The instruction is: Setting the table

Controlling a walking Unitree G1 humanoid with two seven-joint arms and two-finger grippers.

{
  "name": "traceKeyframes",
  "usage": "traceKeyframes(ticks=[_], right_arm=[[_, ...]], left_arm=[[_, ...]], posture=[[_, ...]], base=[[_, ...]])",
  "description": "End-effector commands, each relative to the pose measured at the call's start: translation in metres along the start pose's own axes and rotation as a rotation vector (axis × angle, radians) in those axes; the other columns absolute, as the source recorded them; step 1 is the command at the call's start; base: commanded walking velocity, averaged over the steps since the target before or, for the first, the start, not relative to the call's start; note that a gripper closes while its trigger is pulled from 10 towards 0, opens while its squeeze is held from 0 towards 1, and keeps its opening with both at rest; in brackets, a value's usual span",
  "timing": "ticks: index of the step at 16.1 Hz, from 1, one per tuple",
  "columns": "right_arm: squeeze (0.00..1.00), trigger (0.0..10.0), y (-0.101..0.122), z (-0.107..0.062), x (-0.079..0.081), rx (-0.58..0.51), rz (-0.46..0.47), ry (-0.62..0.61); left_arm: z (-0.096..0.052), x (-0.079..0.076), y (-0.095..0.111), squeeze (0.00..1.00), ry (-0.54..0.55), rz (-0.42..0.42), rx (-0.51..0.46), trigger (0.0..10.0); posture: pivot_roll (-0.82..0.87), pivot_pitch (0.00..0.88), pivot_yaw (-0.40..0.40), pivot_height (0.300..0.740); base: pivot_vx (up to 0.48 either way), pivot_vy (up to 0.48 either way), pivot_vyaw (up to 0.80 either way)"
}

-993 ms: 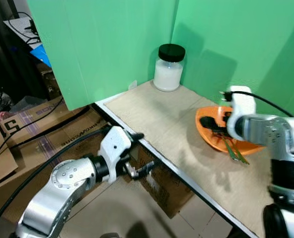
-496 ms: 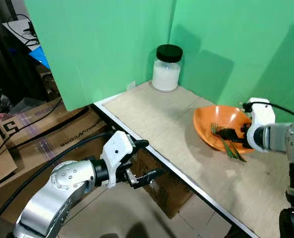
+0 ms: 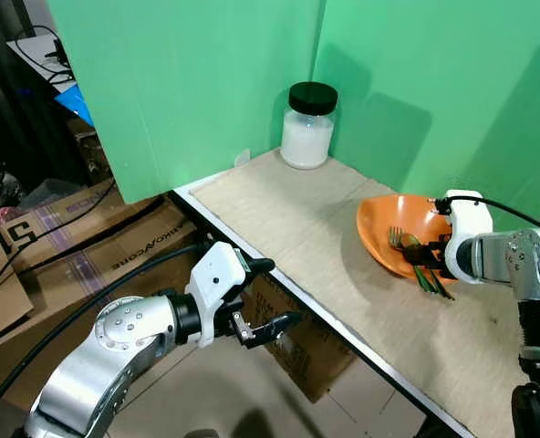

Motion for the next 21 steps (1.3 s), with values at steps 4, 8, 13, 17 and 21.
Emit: traceKeyframes(ticks=[4,8,13,17,21], right_arm=[[0.00,9.9,0.004,0.002,-0.011,0.002,0.015,-0.021],[0.00,9.3,-0.001,0.008,-0.015,0.026,0.032,-0.017],[0.00,3.1,-0.008,0.014,-0.019,0.052,0.038,-0.019],[0.00,0.0,-0.013,0.016,-0.020,0.071,0.065,0.015],[0.00,0.0,-0.006,0.013,-0.022,0.052,0.085,0.023]], left_arm=[[0.002,-0.001,0.005,0.00,-0.013,0.033,-0.005,10.0],[0.003,-0.001,0.005,0.00,-0.016,0.038,-0.005,10.0],[0.003,-0.001,0.005,0.00,-0.022,0.040,-0.005,10.0],[0.004,-0.001,0.005,0.00,-0.027,0.041,-0.001,10.0],[0.004,0.001,0.005,0.00,-0.021,0.046,-0.002,10.0]], posture=[[0.04,0.000,-0.068,0.740],[0.04,0.000,-0.069,0.740],[0.04,0.000,-0.069,0.740],[0.04,0.000,-0.069,0.740],[0.04,0.000,-0.068,0.740]], base=[[0.000,0.000,0.00],[0.000,0.000,0.00],[0.000,0.000,0.00],[0.000,0.000,0.00],[0.000,0.000,0.00]])
Point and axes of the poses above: a point about 5 cm out from each wrist's last joint towards the gripper, its own z axis pointing out of the wrist towards the gripper, its own y axis along the axis of the wrist's last joint, x = y × z, the point moved 4 cm from there along z, pointing out of the wrist towards the gripper, and after that the axes turned 10 degrees about -z, right-handed, at the moved point
